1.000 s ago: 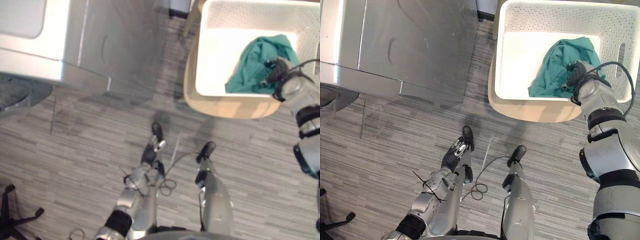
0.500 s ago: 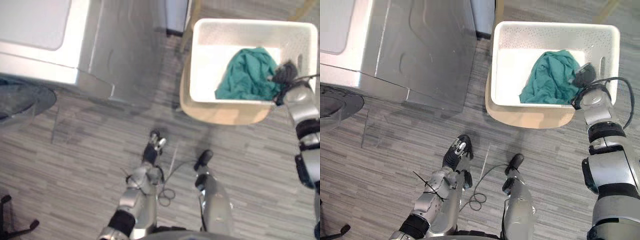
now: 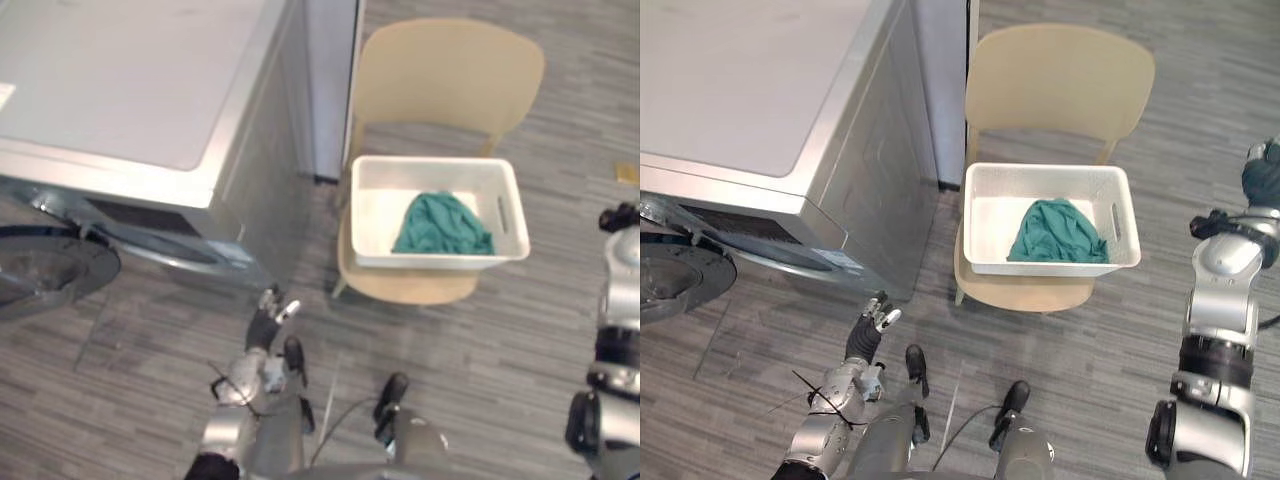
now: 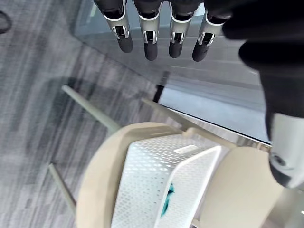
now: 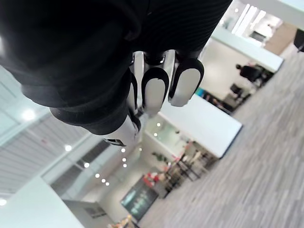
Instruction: Pick up the laundry basket with both hands and put the clothes into the washing machine.
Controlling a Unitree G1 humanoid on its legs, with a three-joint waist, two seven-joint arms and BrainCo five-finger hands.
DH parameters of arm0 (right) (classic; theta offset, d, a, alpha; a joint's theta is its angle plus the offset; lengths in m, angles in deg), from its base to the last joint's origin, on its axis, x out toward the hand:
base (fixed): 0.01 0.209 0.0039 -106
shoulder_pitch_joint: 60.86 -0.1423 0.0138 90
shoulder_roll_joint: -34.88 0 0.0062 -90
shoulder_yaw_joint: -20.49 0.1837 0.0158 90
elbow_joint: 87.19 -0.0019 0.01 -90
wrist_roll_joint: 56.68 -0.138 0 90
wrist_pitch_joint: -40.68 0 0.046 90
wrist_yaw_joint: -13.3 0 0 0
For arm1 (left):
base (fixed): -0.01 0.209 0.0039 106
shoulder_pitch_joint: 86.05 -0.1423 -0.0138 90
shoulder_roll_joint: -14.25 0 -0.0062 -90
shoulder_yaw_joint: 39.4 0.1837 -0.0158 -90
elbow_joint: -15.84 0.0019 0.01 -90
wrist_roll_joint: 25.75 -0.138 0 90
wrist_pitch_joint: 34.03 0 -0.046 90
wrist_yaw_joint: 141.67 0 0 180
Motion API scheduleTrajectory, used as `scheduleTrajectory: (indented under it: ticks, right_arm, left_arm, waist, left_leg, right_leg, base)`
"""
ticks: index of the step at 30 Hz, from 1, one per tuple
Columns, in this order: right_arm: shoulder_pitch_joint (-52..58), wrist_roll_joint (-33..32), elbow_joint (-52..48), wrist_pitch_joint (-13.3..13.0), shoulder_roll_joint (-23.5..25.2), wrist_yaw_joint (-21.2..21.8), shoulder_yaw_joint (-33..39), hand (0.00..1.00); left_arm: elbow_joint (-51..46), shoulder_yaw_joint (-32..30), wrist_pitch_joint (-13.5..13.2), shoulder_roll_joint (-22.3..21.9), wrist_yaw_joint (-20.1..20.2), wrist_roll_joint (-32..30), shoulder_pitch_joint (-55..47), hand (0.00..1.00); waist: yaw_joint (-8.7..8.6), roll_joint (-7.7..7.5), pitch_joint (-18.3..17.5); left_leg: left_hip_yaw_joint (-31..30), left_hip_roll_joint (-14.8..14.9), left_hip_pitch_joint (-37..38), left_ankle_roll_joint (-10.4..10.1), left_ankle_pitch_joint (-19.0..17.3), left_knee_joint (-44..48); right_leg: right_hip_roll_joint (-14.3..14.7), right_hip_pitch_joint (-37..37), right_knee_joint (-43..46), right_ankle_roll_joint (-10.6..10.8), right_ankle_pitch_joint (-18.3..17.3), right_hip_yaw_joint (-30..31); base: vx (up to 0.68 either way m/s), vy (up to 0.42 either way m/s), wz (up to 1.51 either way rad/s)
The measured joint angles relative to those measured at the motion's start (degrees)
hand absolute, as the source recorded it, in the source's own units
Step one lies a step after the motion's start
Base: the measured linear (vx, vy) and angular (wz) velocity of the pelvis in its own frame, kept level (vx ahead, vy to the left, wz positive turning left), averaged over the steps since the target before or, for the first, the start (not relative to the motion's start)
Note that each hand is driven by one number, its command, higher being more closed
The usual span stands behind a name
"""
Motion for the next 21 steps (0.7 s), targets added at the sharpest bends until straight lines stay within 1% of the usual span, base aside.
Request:
scheduleTrajectory:
  ticks: [2, 3, 4, 5, 6, 7, 8, 9, 10, 11, 12, 13, 14, 16, 17, 18, 19, 20, 21]
  right_arm:
    - [3.5, -0.2, -0.7, -0.8, 1.4, 2.2, -0.1, 0.0]
    - [3.9, -0.3, -0.5, -0.8, 1.5, 2.9, -0.3, 0.0]
    - [4.6, -1.2, 0.2, -0.9, 1.5, 5.3, -1.6, 0.0]
    - [4.8, -1.4, 0.8, -1.0, 1.5, 6.3, -2.5, 0.0]
    - [4.9, -2.6, 2.1, -1.0, 1.4, 8.4, -4.7, 0.0]
    - [4.9, -3.5, 4.1, -1.4, 1.1, 10.7, -7.0, 0.0]
    - [4.8, -3.7, 5.5, -1.7, 0.6, 11.5, -8.2, 0.0]
    - [4.3, -4.6, 9.3, -1.9, -0.7, 12.9, -10.9, 0.0]
    - [1.8, -6.0, 14.1, -2.0, -1.8, 14.4, -13.8, 0.0]
    - [0.3, -6.8, 16.5, -2.0, -2.4, 14.8, -15.3, 0.0]
    - [-3.5, -8.1, 21.5, -2.1, -3.8, 15.8, -17.8, 0.0]
    - [-7.7, -9.2, 26.0, -2.1, -5.5, 16.8, -20.0, 0.0]
    - [-9.4, -9.6, 27.9, -2.1, -6.3, 16.9, -20.7, 0.0]
    - [-16.4, -10.6, 34.8, -2.3, -10.4, 18.0, -23.6, 0.0]
    - [-19.7, -11.2, 37.8, -2.3, -12.3, 18.1, -25.4, 0.0]
    - [-24.4, -11.5, 41.9, -2.2, -14.3, 18.2, -27.6, 0.0]
    - [-27.9, -11.4, 44.7, -2.2, -15.3, 18.5, -29.0, 0.0]
    - [-31.5, -11.4, 47.5, -2.2, -16.6, 19.2, -30.8, 0.0]
    - [-32.9, -11.4, 48.7, -2.2, -17.2, 19.4, -31.5, 0.0]
  left_arm:
    - [-3.0, -0.3, -0.1, 0.1, 0.1, -0.3, -1.2, 0.0]
    - [-3.3, -0.3, -0.3, 0.2, 0.1, -0.4, -1.3, 0.0]
    - [-3.3, -0.3, -0.3, 0.3, 0.1, -0.4, -1.5, 0.0]
    - [-3.3, -0.3, -0.2, 0.3, 0.1, -0.4, -1.8, 0.0]
    - [-3.3, -0.2, -0.2, 0.2, 0.2, -0.4, -2.6, 0.0]
    - [-3.4, -0.1, -0.2, 0.2, 0.5, -0.3, -3.6, 0.0]
    - [-3.4, 0.2, -0.2, 0.2, 0.8, -0.3, -3.8, 0.0]
    - [-3.4, 0.9, -0.1, 0.2, 1.3, -0.2, -4.2, 0.0]
    - [-3.4, 1.4, -0.1, 0.2, 1.5, -0.1, -4.8, 0.0]
    - [-3.4, 1.7, -0.1, 0.3, 1.5, 0.0, -5.0, 0.0]
    - [-3.4, 2.2, -0.1, 0.3, 1.5, 0.2, -5.1, 0.0]
    - [-3.3, 2.6, -0.1, 0.2, 1.7, 0.3, -5.0, 0.0]
    - [-3.3, 2.7, -0.1, 0.2, 1.8, 0.3, -5.0, 0.0]
    - [-3.3, 3.0, -0.1, 0.2, 2.3, 0.4, -5.0, 0.0]
    - [-3.3, 3.1, -0.1, 0.2, 2.4, 0.8, -5.1, 0.0]
    - [-3.4, 3.1, -0.3, 0.2, 2.5, 1.0, -5.1, 0.0]
    - [-3.3, 3.0, -0.3, 0.3, 2.4, 1.4, -5.2, 0.0]
    - [-3.3, 3.0, -0.3, 0.6, 2.5, 1.4, -5.0, 0.0]
    - [-3.3, 3.1, -0.3, 0.7, 2.5, 1.4, -4.8, 0.0]
  waist:
    - [0.04, -0.06, -2.2]
    - [0.09, -0.07, -2.3]
    - [0.09, -0.1, -2.3]
    - [0.08, -0.16, -2.4]
    - [0.16, -0.25, -2.5]
    - [0.09, -0.33, -2.7]
    - [0.09, -0.41, -2.6]
    - [0.29, -0.59, -2.6]
    - [0.28, -0.71, -2.5]
    - [0.34, -0.74, -2.5]
    - [0.49, -0.67, -1.9]
    - [0.8, -0.4, -0.5]
    - [1.05, -0.24, -0.1]
    - [2.17, 0.55, 1.8]
    - [2.76, 1.04, 2.3]
    - [3.61, 1.39, 3.6]
    - [3.72, 1.56, 4.5]
    - [4.09, 1.54, 6.0]
    - [4.45, 1.55, 6.9]
  left_leg:
    - [0.3, -0.2, 1.3, 0.0, -0.4, 0.0]
    - [0.4, -0.1, 1.8, -0.1, -0.6, 0.0]
    - [0.9, 0.1, 3.2, -0.2, -0.7, 0.0]
    - [1.1, 0.2, 3.8, -0.1, -0.7, 0.0]
    - [1.5, 0.4, 4.7, -0.2, -0.8, 0.0]
    - [1.6, 0.7, 4.8, -0.3, -0.9, 0.0]
    - [1.7, 0.9, 4.7, -0.3, -0.9, 0.0]
    - [1.5, 1.2, 4.0, -0.3, -0.9, 0.0]
    - [1.4, 1.4, 2.7, -0.4, -0.8, 0.1]
    - [1.3, 1.6, 1.7, -0.4, -0.8, 0.4]
    - [0.8, 2.2, -0.1, -0.4, -0.7, 1.3]
    - [0.3, 2.2, -1.4, -0.4, -0.7, 2.0]
    - [0.0, 2.3, -1.9, -0.4, -0.6, 2.1]
    - [-0.6, 2.3, -3.8, -0.5, -0.5, 1.9]
    - [-0.9, 2.2, -4.9, -0.4, -0.2, 1.5]
    - [-0.9, 2.2, -5.7, -0.4, 0.5, 0.7]
    - [-1.1, 2.3, -6.5, -0.5, 1.3, 0.1]
    - [-1.3, 2.3, -7.4, -0.6, 1.4, 0.1]
    - [-1.3, 2.2, -7.6, -0.6, 1.4, 0.1]
  right_leg:
    - [0.0, 1.1, -0.3, 0.0, 0.0, 0.6]
    - [0.0, 1.5, -0.5, 0.1, 0.0, 0.9]
    - [0.2, 2.7, -0.9, 0.1, 0.1, 1.3]
    - [0.3, 3.1, -0.9, 0.1, 0.1, 1.5]
    - [0.5, 3.7, -0.9, 0.1, 0.1, 2.1]
    - [0.8, 3.6, -0.9, 0.1, 0.1, 2.4]
    - [1.0, 3.5, -0.9, 0.0, 0.1, 2.5]
    - [1.4, 2.7, -0.8, -0.1, 0.2, 2.5]
    - [1.8, 1.4, -0.7, -0.7, 0.6, 2.5]
    - [2.0, 0.5, -0.6, -1.0, 0.8, 2.5]
    - [2.0, -0.9, -0.3, -1.3, 1.0, 2.4]
    - [2.1, -1.8, 0.2, -1.5, 1.2, 2.1]
    - [2.1, -2.2, 0.2, -1.6, 1.3, 1.9]
    - [2.2, -3.7, 0.0, -1.7, 2.0, 1.5]
    - [2.2, -4.8, -0.4, -1.6, 2.3, 1.3]
    - [2.6, -5.7, -1.2, -1.6, 3.1, 1.3]
    - [3.0, -6.2, -2.1, -1.9, 3.8, 1.1]
    - [3.0, -6.6, -3.2, -1.7, 4.4, 1.0]
    - [3.0, -6.7, -3.6, -2.1, 5.0, 1.0]
  base:
    - [0.06, -0.009, -0.1]
    - [0.04, -0.009, -0.16]
    - [0.03, -0.014, -0.16]
    - [0.03, -0.024, -0.23]
    - [0.02, -0.031, -0.22]
    - [0.01, -0.033, -0.19]
    - [-0.01, -0.041, -0.1]
    - [-0.04, -0.029, -0.06]
    - [-0.06, -0.026, -0.04]
    - [-0.07, -0.029, -0.02]
    - [-0.08, -0.035, 0.04]
    - [-0.08, -0.032, 0.08]
    - [-0.08, -0.009, 0.1]
    - [-0.08, -0.005, 0.09]
    - [-0.07, 0.001, 0.04]
    - [-0.05, 0.003, 0.03]
    - [-0.05, 0.002, -0.01]
    - [0.0, 0.0, 0.0]
    - [0.0, 0.0, 0.0]
